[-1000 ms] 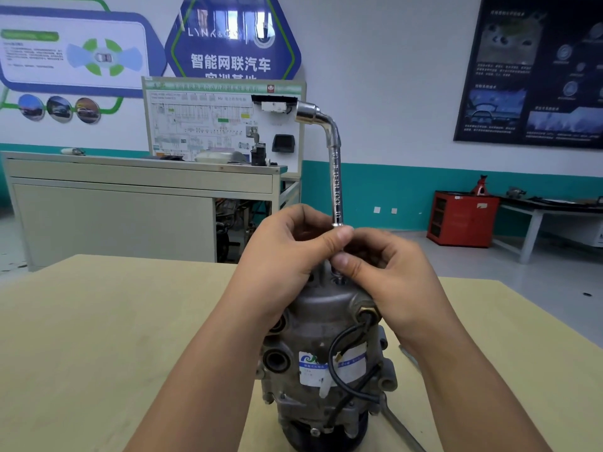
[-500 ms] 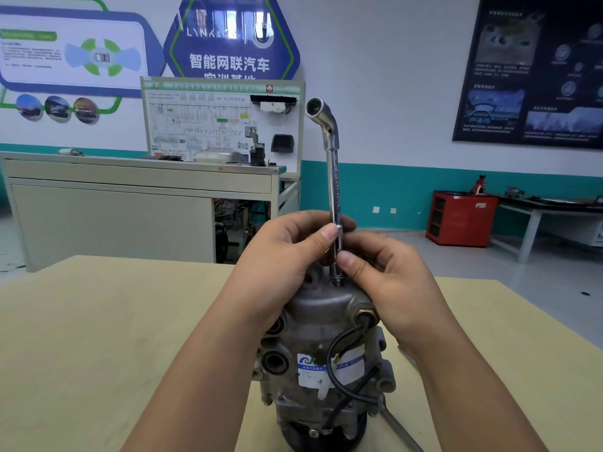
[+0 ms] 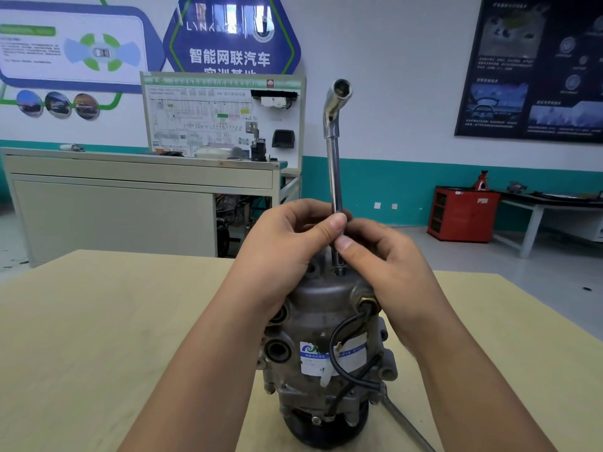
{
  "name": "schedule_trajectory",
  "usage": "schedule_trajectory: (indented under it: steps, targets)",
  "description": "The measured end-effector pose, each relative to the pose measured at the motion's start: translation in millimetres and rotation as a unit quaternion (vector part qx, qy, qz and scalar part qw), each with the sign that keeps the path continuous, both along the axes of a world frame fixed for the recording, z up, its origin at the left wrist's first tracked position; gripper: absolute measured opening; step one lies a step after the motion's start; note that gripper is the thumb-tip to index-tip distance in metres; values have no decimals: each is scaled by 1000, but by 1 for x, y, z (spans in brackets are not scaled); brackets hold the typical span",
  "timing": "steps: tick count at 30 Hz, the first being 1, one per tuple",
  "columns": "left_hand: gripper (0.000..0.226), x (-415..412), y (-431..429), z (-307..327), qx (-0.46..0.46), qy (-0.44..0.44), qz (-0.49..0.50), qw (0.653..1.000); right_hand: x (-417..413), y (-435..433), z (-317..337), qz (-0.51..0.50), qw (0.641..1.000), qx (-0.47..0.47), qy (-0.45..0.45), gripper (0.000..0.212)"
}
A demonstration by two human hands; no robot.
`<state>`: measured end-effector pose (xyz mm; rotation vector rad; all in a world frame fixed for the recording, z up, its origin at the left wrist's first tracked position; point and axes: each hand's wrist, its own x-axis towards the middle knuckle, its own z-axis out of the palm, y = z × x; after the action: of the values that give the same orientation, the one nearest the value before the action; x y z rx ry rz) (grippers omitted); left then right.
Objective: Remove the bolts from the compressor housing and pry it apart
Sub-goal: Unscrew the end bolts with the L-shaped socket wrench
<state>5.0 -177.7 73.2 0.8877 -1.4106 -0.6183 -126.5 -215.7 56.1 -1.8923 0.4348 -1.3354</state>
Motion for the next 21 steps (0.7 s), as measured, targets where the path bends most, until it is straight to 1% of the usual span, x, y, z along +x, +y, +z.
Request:
schedule_trajectory:
  steps: [1, 3, 4, 10, 13, 16, 21]
  targets:
    - [11, 0, 0, 0, -2, 0, 5, 1000, 0, -1, 0, -6, 1000, -5, 1, 15]
    - [28, 0, 0, 0, -3, 4, 10, 1000, 1, -3, -1, -6, 1000, -9, -6, 18]
    - [31, 0, 0, 0, -4, 4, 13, 1000, 1, -4, -1, -4, 1000, -11, -7, 20]
    - [23, 0, -2, -1, -8, 6, 22, 1000, 0, -4, -1, 7, 1000, -15, -10, 28]
    - [4, -1, -1, -1, -6, 23, 2, 1000, -1, -3, 1, 10, 1000, -3, -18, 28]
    - [18, 0, -1, -1, 10, 25, -16, 1000, -2, -3, 3, 19, 999, 14, -27, 28]
    - [24, -1, 0, 0, 12, 24, -18, 999, -2, -3, 3, 24, 999, 24, -25, 28]
